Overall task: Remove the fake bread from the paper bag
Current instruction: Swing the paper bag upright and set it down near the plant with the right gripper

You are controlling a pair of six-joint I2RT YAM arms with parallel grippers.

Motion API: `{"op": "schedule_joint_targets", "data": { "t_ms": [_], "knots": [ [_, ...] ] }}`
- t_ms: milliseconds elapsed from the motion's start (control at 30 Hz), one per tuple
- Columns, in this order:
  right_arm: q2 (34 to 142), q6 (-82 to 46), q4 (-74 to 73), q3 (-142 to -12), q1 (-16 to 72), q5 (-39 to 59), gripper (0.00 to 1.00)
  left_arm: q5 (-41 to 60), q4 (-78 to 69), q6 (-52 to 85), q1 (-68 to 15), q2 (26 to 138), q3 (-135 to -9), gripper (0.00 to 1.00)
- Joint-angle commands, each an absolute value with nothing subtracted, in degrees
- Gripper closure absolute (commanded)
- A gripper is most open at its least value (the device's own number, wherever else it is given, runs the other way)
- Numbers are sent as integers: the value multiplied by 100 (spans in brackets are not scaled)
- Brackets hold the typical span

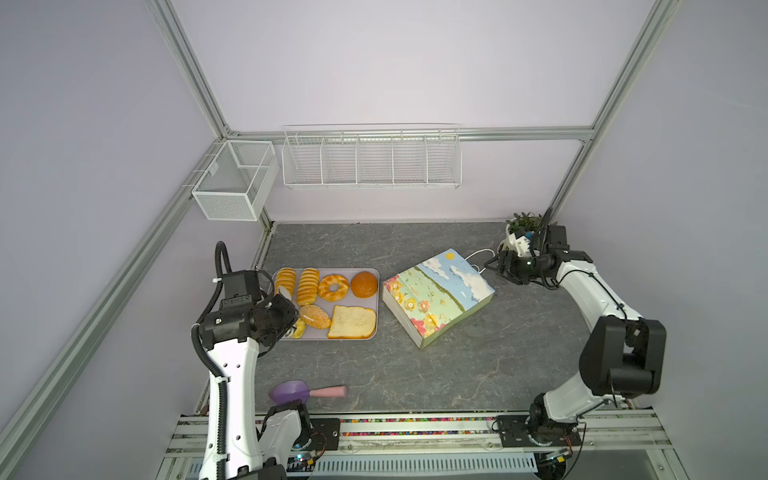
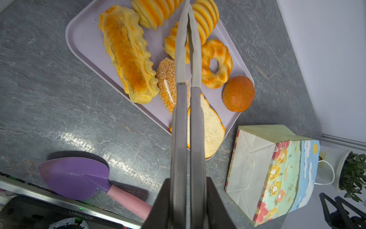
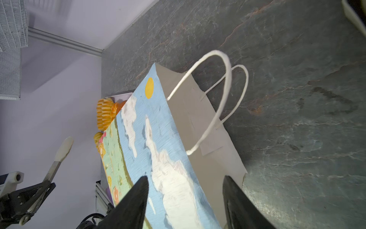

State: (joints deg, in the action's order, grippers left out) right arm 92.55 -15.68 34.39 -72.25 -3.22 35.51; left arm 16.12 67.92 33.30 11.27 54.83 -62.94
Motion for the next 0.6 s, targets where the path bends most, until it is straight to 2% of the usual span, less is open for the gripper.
{"op": "schedule_joint_targets", "data": {
  "t_ms": [0,300,567],
  "knots": [
    [9466,-1606,3289,-7253,-149,3906,38,1669,6744,3233,1099,5342,-6208,79],
    [10076,-1494,3342,-7467,170,4087,40,1650,6753,3217,1102,5308,-6126,79],
    [9809,-1486,3364,-7591,229,4073,72,1636,6715,3209,1102,5351,-6132,79]
  ]
}}
